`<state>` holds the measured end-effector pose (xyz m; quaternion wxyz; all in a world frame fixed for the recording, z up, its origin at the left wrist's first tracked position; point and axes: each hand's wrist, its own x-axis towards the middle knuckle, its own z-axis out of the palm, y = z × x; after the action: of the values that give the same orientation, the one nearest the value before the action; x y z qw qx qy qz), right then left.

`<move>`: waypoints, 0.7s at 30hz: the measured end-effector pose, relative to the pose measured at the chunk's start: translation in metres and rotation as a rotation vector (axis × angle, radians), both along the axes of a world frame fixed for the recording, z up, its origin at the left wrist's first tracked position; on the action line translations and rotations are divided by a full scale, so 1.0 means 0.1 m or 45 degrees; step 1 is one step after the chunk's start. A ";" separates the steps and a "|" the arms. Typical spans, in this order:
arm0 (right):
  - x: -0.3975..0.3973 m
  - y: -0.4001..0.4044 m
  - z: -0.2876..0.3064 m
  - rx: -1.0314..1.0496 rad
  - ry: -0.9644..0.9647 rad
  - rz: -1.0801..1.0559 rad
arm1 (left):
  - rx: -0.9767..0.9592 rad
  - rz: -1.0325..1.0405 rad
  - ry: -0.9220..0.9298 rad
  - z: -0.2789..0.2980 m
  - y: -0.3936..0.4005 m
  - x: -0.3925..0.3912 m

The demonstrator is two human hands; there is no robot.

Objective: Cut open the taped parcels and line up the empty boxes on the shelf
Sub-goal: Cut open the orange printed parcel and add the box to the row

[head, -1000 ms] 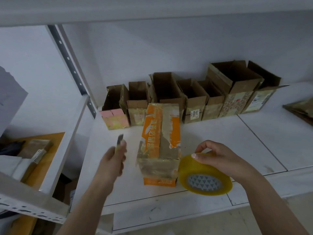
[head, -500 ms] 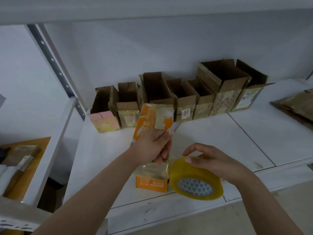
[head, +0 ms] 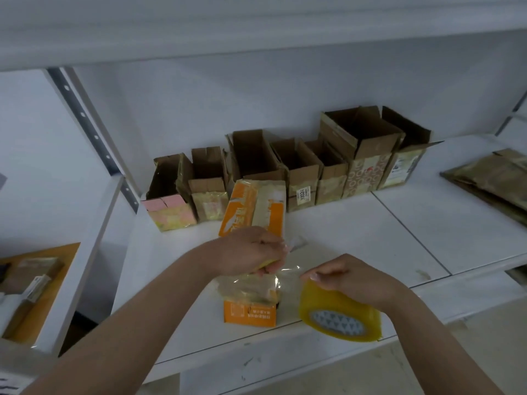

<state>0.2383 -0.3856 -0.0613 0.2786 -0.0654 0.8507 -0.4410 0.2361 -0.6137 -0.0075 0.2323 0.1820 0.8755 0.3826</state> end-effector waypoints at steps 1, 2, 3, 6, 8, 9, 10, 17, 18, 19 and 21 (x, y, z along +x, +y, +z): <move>0.01 0.00 -0.01 0.021 0.018 -0.021 | -0.110 -0.086 -0.005 0.07 0.01 0.00; 0.01 0.01 -0.01 0.055 0.041 -0.035 | -0.215 -0.144 -0.015 0.14 0.04 -0.01; 0.02 0.02 0.00 0.092 0.064 -0.046 | -0.323 -0.184 -0.028 0.19 0.09 -0.02; 0.07 0.04 0.09 0.256 0.139 -0.045 | -0.653 -0.191 -0.037 0.22 0.28 -0.08; 0.12 0.03 0.15 0.358 0.195 -0.025 | -0.803 -0.141 -0.045 0.21 0.40 -0.09; 0.15 0.02 0.19 0.390 0.218 -0.022 | -0.884 -0.177 -0.042 0.21 0.45 -0.10; 0.17 0.01 0.21 0.419 0.244 -0.021 | -0.942 -0.213 -0.033 0.21 0.50 -0.10; 0.27 -0.03 0.25 0.474 0.304 -0.053 | -1.256 -0.317 0.128 0.14 0.69 -0.11; 0.27 -0.04 0.24 0.478 0.301 -0.055 | -1.271 -0.322 0.147 0.14 0.70 -0.10; 0.27 -0.04 0.23 0.480 0.294 -0.060 | -1.287 -0.333 0.166 0.15 0.70 -0.10; 0.29 -0.03 0.22 0.460 0.273 -0.083 | -1.296 -0.350 0.172 0.16 0.68 -0.10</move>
<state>0.2673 -0.3890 -0.0390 0.1792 -0.0332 0.9424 -0.2806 0.2263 -0.5454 0.0082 0.2824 0.1833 0.9315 -0.1373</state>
